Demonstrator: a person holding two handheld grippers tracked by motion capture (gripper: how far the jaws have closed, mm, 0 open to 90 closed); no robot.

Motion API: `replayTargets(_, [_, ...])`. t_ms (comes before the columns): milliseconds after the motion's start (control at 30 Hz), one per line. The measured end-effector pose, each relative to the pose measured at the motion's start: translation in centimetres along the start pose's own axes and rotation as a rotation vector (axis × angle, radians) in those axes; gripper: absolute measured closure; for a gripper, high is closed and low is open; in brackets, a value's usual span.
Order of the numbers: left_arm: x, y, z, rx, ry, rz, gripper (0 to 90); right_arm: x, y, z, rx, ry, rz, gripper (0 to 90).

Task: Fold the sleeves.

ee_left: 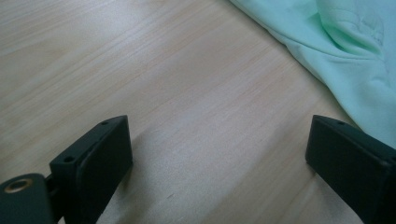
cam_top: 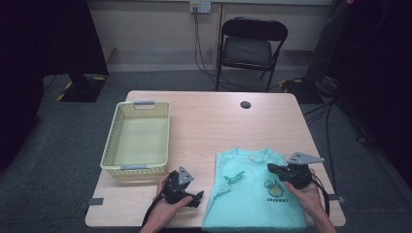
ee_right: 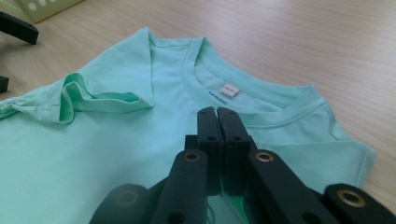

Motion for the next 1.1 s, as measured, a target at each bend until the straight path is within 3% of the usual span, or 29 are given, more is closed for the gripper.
replayTargets(600, [0.0, 0.0, 0.0, 0.001, 0.000, 0.000, 6.7, 2.9, 1.4, -1.1, -0.016, 0.085, 0.031, 89.0])
replayTargets(900, [0.0, 0.0, 0.0, 0.001, 0.000, -0.001, 6.7, 3.6, 1.7, -1.5, -0.006, 0.099, 0.046, 87.9])
replayTargets(1100, [0.0, 0.0, 0.0, 0.002, 0.000, -0.002, 6.7, 3.5, 2.1, -1.4, -0.013, 0.087, 0.058, 76.5])
Point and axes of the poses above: each handheld gripper's, and its own axes: x roughly forward along the jaws, z roughly out of its top, y roughly to its left, the point moved 3 cm from there along x, roughly forward along the jaws, and after that the axes turned 10 degrees about x, right-handed, at the moved point
